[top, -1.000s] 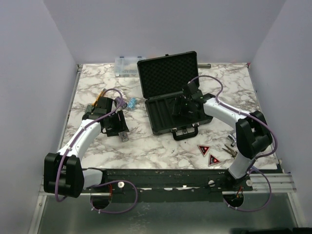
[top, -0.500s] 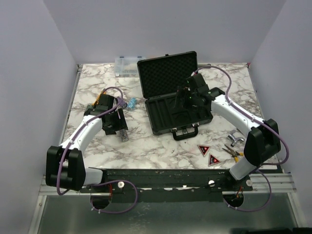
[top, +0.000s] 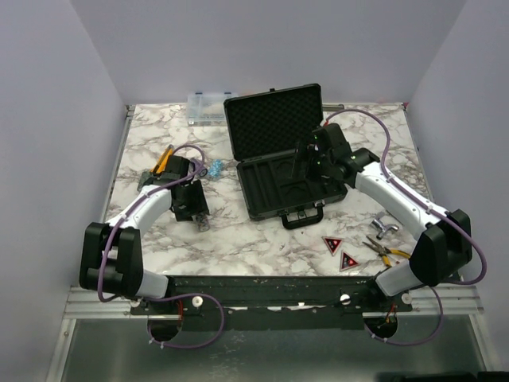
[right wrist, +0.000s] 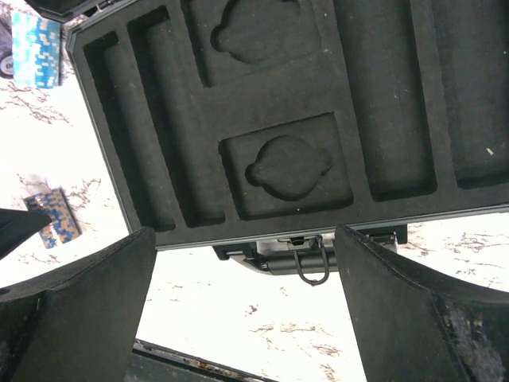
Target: Pack up texas hold em set
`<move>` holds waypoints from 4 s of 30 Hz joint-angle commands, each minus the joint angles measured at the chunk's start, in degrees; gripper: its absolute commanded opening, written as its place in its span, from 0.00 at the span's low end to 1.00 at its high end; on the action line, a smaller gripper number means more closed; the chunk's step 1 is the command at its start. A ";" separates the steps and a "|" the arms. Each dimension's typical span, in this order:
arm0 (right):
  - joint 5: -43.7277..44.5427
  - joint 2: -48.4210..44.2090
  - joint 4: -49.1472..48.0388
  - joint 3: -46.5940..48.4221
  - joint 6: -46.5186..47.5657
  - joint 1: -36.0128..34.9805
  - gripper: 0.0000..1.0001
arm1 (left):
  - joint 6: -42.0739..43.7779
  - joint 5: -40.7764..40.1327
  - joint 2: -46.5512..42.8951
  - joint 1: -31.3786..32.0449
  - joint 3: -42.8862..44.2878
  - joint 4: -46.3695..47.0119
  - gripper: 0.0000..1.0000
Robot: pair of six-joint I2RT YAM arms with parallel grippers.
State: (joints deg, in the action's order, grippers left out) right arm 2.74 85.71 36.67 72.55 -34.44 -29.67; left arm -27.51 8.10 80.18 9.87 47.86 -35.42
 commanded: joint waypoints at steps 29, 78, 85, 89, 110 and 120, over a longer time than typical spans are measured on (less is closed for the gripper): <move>0.11 -1.16 1.19 -0.83 0.20 -0.05 0.97 | 2.13 -0.27 3.86 0.16 0.64 2.24 0.57; -10.79 -8.06 -3.65 -5.23 -2.67 -0.06 0.97 | -3.51 11.73 -12.65 0.23 -0.21 4.22 0.00; -15.76 -10.45 -0.52 -1.46 -3.43 -0.08 1.00 | -5.27 18.49 -21.96 0.48 1.54 3.58 0.00; -19.62 -11.33 0.80 0.11 -4.28 -0.09 1.00 | -8.26 23.54 -25.12 0.59 4.33 3.41 0.00; -47.26 -10.75 -34.49 -6.91 -14.33 -0.10 1.00 | -15.96 32.24 -19.03 1.56 22.31 5.97 0.00; -44.58 -13.04 -42.15 -8.94 -17.41 -0.10 1.00 | -25.36 34.32 -15.20 3.68 26.49 14.49 0.00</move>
State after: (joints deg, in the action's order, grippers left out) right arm -41.43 73.82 -1.04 63.37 -50.04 -29.67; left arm -46.24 38.98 65.06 12.38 71.05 -28.67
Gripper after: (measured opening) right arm 0.998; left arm 0.420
